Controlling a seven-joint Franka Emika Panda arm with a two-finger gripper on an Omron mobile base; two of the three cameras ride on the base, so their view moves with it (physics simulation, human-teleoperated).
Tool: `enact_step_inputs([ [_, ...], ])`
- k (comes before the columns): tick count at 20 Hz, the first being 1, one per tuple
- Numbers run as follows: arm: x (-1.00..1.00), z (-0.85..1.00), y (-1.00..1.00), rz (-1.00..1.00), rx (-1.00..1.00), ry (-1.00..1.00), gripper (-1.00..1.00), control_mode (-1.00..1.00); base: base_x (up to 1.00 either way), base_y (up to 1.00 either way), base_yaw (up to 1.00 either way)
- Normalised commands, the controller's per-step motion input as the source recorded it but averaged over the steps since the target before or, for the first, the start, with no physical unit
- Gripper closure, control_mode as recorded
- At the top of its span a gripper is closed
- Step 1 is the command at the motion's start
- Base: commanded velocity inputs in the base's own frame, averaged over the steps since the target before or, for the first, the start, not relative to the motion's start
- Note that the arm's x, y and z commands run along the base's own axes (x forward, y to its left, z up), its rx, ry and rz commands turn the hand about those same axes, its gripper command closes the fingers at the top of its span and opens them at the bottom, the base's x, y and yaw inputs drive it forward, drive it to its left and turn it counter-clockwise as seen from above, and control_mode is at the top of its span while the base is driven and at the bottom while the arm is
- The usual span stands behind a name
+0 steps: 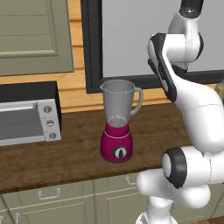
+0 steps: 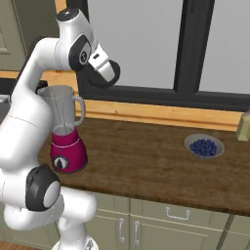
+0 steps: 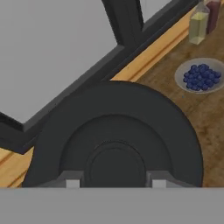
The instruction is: Close the lid blender by securely placing the lid on top.
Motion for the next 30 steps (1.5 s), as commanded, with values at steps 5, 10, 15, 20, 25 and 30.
enact_step_inputs([
  [5,0.06,-0.04,0.42,0.03,0.01,0.00,1.00,-1.00,0.00,0.00,0.00],
  [10,0.28,-0.03,0.57,0.04,0.04,0.00,1.00,-1.00,0.00,0.00,0.00],
  [15,0.38,0.00,0.42,0.07,0.11,0.09,1.00,-1.00,0.00,0.00,0.00],
  [20,0.27,0.00,0.42,0.16,0.12,0.11,1.00,-1.00,0.00,0.00,0.00],
  [25,0.19,0.02,0.66,0.13,0.02,0.15,1.00,-1.00,0.00,0.00,0.00],
  [30,0.08,0.00,0.56,0.08,0.00,0.17,1.00,-1.00,0.00,0.00,0.00],
])
